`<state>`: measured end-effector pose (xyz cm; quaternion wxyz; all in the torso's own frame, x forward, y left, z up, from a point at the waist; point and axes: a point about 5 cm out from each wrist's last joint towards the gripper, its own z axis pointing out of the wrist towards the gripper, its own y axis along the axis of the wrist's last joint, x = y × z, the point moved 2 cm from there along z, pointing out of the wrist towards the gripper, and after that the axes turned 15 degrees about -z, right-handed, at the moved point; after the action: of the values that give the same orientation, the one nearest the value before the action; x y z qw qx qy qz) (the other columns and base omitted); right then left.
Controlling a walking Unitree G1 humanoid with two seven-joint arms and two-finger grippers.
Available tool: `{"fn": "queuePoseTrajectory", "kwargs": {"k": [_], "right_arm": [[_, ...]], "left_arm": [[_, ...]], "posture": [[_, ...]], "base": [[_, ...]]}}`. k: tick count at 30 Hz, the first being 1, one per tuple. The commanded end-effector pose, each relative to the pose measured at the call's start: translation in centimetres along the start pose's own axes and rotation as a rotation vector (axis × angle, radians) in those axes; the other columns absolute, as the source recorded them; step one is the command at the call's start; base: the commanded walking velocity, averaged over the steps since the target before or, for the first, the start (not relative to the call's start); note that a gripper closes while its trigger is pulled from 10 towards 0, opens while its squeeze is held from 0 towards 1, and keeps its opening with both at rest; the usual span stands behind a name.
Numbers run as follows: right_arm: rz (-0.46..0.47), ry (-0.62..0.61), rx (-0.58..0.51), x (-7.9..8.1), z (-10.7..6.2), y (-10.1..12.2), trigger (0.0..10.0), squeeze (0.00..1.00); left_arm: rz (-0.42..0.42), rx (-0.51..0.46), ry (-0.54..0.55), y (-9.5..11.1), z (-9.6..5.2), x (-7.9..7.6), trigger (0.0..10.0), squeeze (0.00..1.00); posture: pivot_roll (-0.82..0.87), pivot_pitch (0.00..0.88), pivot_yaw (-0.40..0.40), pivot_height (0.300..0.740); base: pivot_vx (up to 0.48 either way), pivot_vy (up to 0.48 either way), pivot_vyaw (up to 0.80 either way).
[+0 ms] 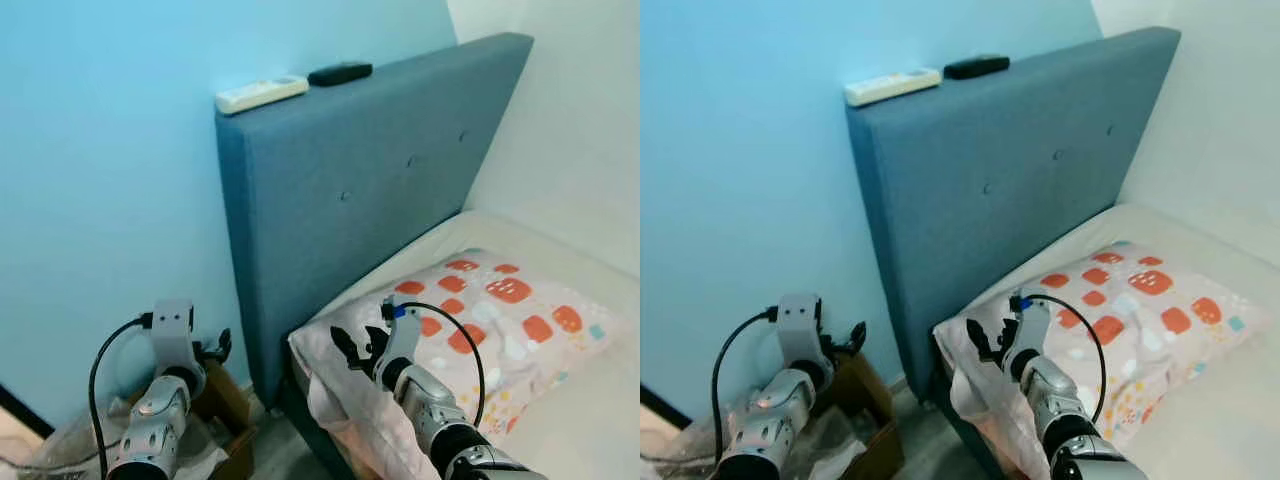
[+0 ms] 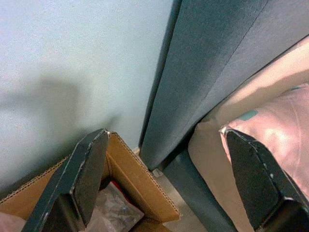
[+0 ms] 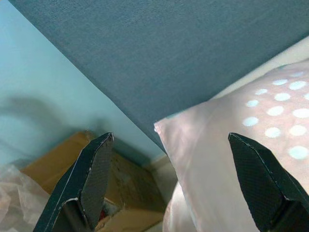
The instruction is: Clean up the room
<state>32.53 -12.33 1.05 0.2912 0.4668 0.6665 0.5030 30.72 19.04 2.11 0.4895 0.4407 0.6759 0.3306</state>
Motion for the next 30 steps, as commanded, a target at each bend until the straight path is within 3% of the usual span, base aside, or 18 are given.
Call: {"fn": "queuePoseTrajectory", "kwargs": {"k": [1,7,11,14,15,17,21,28,30], "right_arm": [[-0.008,0.010,0.044,0.4,-0.2,-1.1,10.0,0.00],[-0.095,-0.057,0.174,-0.5,-1.3,-3.4,10.0,0.00],[-0.100,-0.100,0.218,-1.1,-1.8,-4.1,10.0,0.00],[-0.100,-0.125,0.248,-1.7,-2.2,-4.7,10.0,0.00],[-0.096,-0.140,0.271,-2.0,-2.6,-5.2,10.0,0.00],[-0.094,-0.143,0.275,-2.0,-2.7,-5.3,10.0,0.00],[-0.081,-0.201,0.379,-2.8,-4.5,-7.8,10.0,0.00],[-0.072,-0.223,0.428,-3.0,-5.4,-9.1,10.0,0.00],[-0.067,-0.231,0.449,-2.9,-5.8,-9.6,10.0,0.00]], "left_arm": [[-0.009,0.009,0.023,-0.5,-0.1,0.5,10.0,0.00],[-0.005,0.033,0.011,-1.0,0.1,0.3,10.0,0.00],[0.033,0.050,-0.006,-1.5,-0.1,0.3,10.0,0.00],[0.060,0.074,0.011,-2.2,-0.4,1.1,10.0,0.00],[0.049,0.100,0.054,-2.9,-0.9,2.4,10.0,0.00],[0.044,0.105,0.064,-3.1,-1.0,2.6,10.0,0.00],[0.054,0.169,0.142,-4.6,-2.1,5.1,10.0,0.00],[0.073,0.204,0.170,-5.6,-2.8,5.8,10.0,0.00],[0.116,0.237,0.178,-6.3,-3.3,6.2,10.0,0.00]], "posture": [[0.03,0.000,-0.051,0.690],[0.04,0.000,-0.049,0.710],[0.04,0.000,-0.049,0.710],[0.04,0.000,-0.046,0.710],[0.04,0.000,-0.047,0.710],[0.04,0.000,-0.047,0.710],[0.04,0.000,-0.048,0.710],[0.04,0.000,-0.047,0.710],[0.04,0.000,-0.047,0.710]], "base": [[0.000,0.000,0.00],[-0.046,0.000,0.00],[-0.333,0.000,0.00],[-0.360,0.000,0.00],[-0.375,0.000,0.00],[-0.375,0.000,0.00],[-0.392,0.000,0.00],[-0.399,0.000,0.00],[-0.405,0.000,0.00]]}}
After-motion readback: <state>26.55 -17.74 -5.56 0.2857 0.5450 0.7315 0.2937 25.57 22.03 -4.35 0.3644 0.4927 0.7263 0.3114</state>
